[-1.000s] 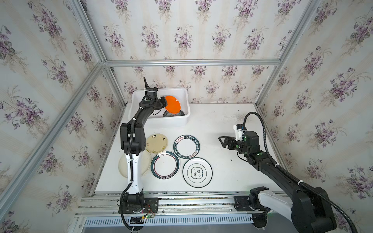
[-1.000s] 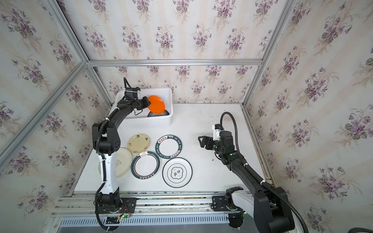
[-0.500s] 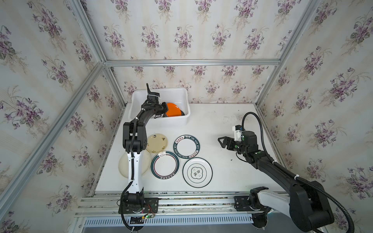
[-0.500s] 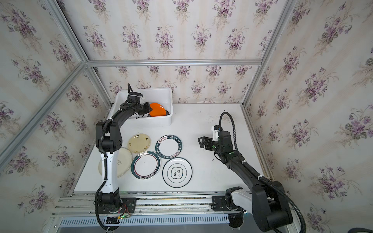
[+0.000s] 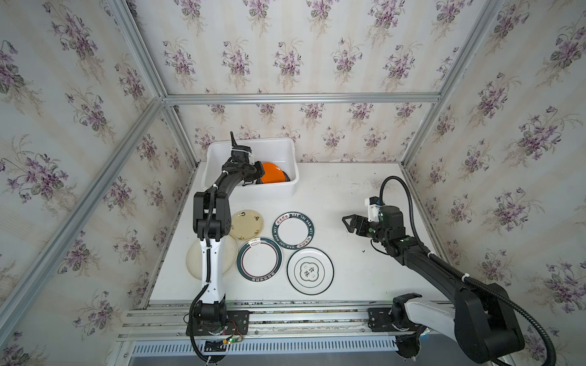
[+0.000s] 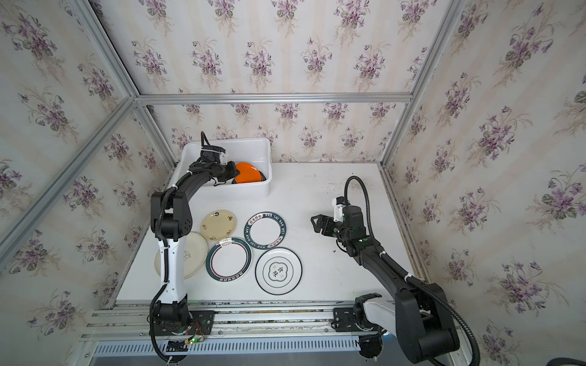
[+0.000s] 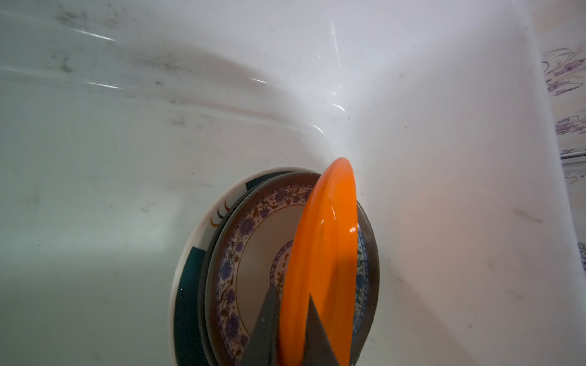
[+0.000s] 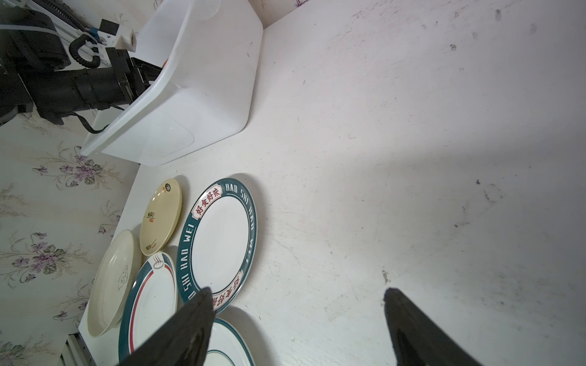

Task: Place the plates into the plastic bin on the countertop
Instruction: Place the plate in the plastic bin.

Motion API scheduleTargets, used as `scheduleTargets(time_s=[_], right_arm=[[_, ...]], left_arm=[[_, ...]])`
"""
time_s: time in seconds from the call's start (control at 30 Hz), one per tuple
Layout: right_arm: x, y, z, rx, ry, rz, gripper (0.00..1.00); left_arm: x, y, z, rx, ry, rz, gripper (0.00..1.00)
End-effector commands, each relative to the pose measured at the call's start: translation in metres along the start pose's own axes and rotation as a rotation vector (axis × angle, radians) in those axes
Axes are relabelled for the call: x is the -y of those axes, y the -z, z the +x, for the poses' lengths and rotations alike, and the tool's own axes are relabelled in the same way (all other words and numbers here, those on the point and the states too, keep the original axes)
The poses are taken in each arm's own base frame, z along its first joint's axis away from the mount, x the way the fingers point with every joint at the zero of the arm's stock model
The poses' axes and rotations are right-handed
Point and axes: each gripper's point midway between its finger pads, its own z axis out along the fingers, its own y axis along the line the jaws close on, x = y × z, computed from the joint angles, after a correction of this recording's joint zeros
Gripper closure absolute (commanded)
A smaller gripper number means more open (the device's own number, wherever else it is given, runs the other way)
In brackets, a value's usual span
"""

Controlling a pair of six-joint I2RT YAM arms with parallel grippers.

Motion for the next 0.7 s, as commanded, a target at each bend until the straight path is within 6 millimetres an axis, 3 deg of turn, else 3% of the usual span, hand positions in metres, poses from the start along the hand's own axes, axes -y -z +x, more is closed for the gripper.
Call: scheduleTargets(time_s=[0.0,0.13,0.27,0.37,0.53,0.67], right_arm=[[0.000,-0.001,-0.001,0.001,0.012,0.003,0.13],[0.000,-0.002,-0.001,-0.003,0.010,0.002,0.13],[-0.001,-0.002,-0.002,-0.003,0.012,0.002,0.13],[-0.001,0.000,-0.004,0.003,0.015,0.003,0.13],[0.001,0.002,-0.001,-0.008,0.017,0.016,0.13],[0.004,0.003,0.003,-0.022,0.019,0.033,0.13]], left_arm=[[-0.004,-0.004,0.014,-0.045,-0.013,-0.010,0.89],[-0.005,-0.006,0.016,-0.051,-0.015,-0.015,0.87],[-0.004,-0.006,0.017,-0.053,-0.020,-0.013,0.79],[0.000,-0.005,0.015,-0.048,-0.041,-0.011,0.67],[0.004,0.004,0.009,-0.034,-0.062,-0.025,0.63],[0.010,0.011,0.004,-0.019,-0.084,-0.032,0.33]])
